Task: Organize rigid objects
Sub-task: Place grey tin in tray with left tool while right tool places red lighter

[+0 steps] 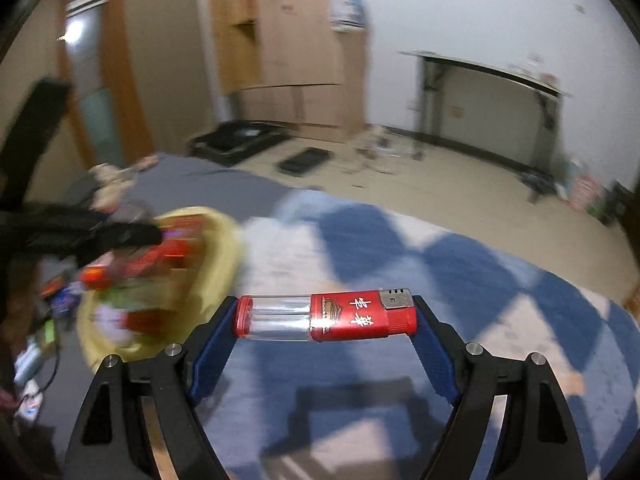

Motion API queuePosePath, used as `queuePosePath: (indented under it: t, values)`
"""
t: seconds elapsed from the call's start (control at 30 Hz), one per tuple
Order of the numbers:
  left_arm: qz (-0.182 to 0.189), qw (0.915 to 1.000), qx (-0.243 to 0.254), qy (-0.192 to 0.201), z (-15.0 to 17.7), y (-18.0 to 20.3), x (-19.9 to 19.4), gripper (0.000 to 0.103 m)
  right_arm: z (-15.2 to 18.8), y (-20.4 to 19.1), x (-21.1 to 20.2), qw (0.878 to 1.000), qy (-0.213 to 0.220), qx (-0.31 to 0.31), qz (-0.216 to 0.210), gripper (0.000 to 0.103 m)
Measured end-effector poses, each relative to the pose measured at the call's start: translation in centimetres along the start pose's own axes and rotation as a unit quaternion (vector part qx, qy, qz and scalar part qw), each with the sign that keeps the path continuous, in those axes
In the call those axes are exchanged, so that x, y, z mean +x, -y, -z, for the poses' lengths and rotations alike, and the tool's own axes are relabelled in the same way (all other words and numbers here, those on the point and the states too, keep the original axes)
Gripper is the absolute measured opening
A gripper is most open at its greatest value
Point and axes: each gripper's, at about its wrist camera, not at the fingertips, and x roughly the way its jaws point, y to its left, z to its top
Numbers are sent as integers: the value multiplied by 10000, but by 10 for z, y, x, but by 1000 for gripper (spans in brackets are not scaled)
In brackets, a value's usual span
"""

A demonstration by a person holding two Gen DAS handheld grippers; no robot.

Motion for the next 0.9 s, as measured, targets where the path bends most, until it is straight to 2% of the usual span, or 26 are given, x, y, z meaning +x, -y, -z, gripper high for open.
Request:
queuePosePath:
  t: [0.13, 0.27, 0.37, 0.47, 0.57, 0.9]
  values:
    - [-185, 9996, -203, -70, -1, -38, 6, 51, 5, -55, 22, 9953, -217, -877, -354, 82]
    - [-77, 9988, -461, -154, 0, -60, 24, 51, 8, -89, 30, 9903, -247, -1235, -591, 82]
    - [19, 9985, -469, -281, -3, -60, 40, 51, 14, -119, 38, 9857, -373, -1439, -799, 82]
    - [46, 9986, -393, -356, -3, -57, 53, 51, 25, -129, 60, 9861, -732, -1204, -875, 82]
    - [31, 9986, -345, -408, -4, -56, 63, 51, 31, -133, 80, 9867, -878, -1128, -779, 82]
    - [131, 9971, -564, -502, -11, -71, 83, 52, 7, -146, 142, 9884, -822, -1146, -555, 82]
